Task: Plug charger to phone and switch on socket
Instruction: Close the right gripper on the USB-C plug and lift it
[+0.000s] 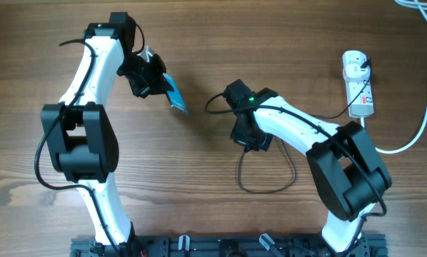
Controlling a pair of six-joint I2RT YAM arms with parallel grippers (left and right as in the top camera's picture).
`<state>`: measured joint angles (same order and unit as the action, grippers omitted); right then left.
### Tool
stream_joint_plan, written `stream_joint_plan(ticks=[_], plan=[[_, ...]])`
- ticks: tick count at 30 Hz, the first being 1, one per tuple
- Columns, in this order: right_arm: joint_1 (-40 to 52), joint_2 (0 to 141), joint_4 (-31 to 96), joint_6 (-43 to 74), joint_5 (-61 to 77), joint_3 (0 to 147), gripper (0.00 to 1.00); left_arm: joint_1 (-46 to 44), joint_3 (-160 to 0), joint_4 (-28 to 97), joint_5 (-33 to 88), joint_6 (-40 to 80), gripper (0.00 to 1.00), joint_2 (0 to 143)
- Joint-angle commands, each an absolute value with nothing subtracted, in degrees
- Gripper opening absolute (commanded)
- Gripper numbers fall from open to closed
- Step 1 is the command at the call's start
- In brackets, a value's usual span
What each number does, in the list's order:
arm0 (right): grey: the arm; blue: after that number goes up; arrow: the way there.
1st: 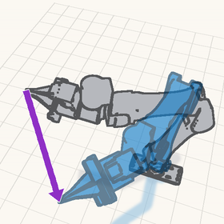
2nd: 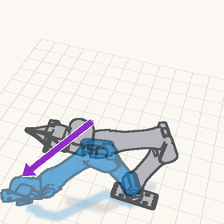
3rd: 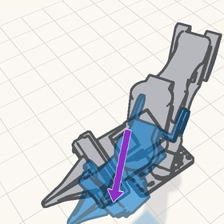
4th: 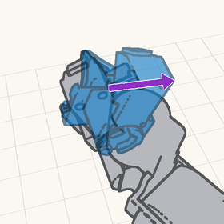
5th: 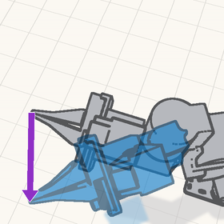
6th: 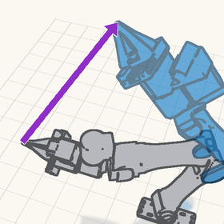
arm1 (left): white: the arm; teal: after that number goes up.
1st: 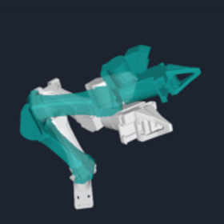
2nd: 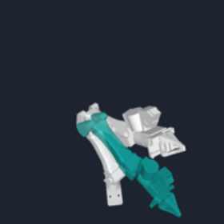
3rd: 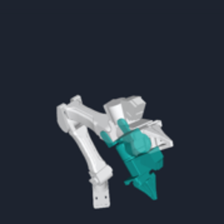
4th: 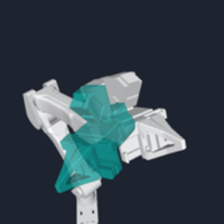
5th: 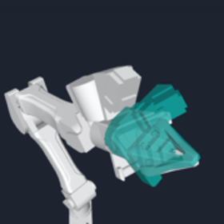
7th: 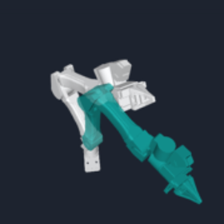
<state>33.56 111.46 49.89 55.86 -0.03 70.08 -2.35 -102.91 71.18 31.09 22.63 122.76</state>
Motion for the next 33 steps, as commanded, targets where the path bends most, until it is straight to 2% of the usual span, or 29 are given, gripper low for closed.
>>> stream_joint_plan(ticks=[1, 6, 8, 16, 27, 33], plan=[[33.52, 112.31, 50.13, 55.05, 0.47, 69.63, 0.17, -2.24, -103.07, 71.57, 31.42, 22.98, 0.04, 120.81], [33.52, 112.31, 50.15, 54.19, 0.45, 69.63, 0.15, -2.22, -103.07, 71.55, 31.42, 22.96, 0.04, 120.81], [33.52, 112.31, 50.02, 54.26, 0.47, 69.63, 0.11, -2.24, -103.07, 71.55, 31.42, 22.96, 0.04, 120.81], [33.52, 112.31, 49.91, 54.24, 0.47, 69.63, 0.11, -2.24, -103.07, 71.55, 31.42, 22.96, 0.04, 120.81], [32.71, 112.27, 48.58, 52.21, 3.14, 70.41, 0.04, -2.24, -103.07, 71.35, 31.46, 22.94, 0.04, 120.81], [30.33, 107.98, 49.10, 44.82, 7.05, 71.81, 0.04, -2.39, -103.07, 69.12, 42.63, 16.84, 0.04, 120.81]])
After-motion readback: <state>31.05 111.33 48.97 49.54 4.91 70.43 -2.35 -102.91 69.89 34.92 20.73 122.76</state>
